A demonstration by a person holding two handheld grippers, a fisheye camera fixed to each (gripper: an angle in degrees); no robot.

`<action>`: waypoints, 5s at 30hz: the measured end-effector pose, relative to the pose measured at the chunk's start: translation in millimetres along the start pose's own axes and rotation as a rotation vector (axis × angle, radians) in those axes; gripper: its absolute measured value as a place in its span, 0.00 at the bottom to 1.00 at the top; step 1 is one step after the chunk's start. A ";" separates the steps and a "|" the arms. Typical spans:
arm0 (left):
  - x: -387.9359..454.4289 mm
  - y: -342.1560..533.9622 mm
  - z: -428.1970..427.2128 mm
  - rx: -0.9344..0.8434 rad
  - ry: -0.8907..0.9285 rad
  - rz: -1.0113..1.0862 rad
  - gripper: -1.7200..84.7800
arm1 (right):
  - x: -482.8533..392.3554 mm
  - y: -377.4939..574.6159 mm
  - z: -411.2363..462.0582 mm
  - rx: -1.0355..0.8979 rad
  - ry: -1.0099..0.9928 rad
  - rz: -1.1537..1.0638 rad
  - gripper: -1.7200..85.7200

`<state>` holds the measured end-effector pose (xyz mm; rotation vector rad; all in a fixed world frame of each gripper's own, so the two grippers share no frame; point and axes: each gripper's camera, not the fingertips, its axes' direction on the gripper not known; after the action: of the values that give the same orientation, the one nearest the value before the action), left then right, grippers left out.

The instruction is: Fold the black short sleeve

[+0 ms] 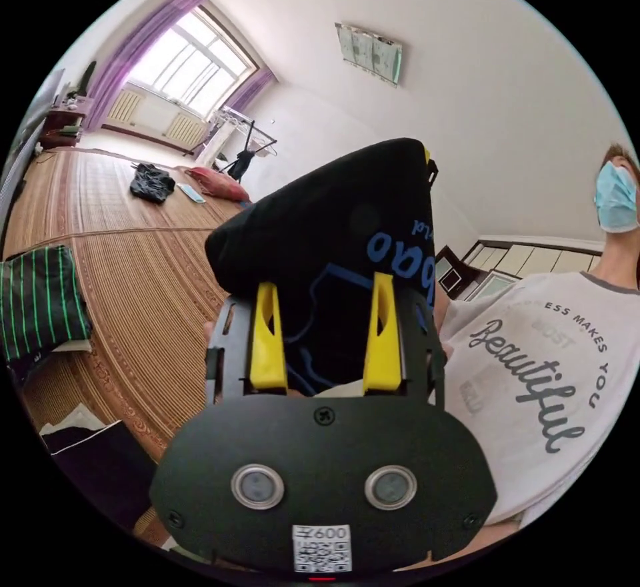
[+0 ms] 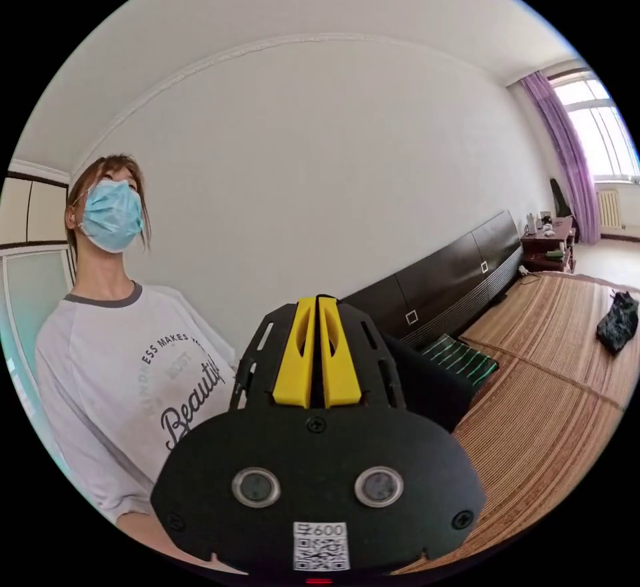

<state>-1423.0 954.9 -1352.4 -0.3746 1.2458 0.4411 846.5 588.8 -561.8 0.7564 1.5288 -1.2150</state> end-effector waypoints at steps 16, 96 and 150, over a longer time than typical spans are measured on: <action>135.6 -27.1 322.2 -0.351 -0.453 0.069 0.06 | 251.3 56.3 -334.2 0.066 0.518 0.248 0.01; -282.0 379.2 1303.5 -0.278 -1.684 1.173 0.06 | 142.0 365.5 -634.1 -0.321 0.576 0.322 0.01; -351.9 457.6 766.5 0.527 -1.316 0.111 0.03 | -61.0 -18.2 -544.2 -0.571 0.875 -0.001 0.01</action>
<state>-1120.5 1690.9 -816.2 0.4214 0.0544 0.3221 675.7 1105.9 -500.9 0.9356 2.4287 -0.3598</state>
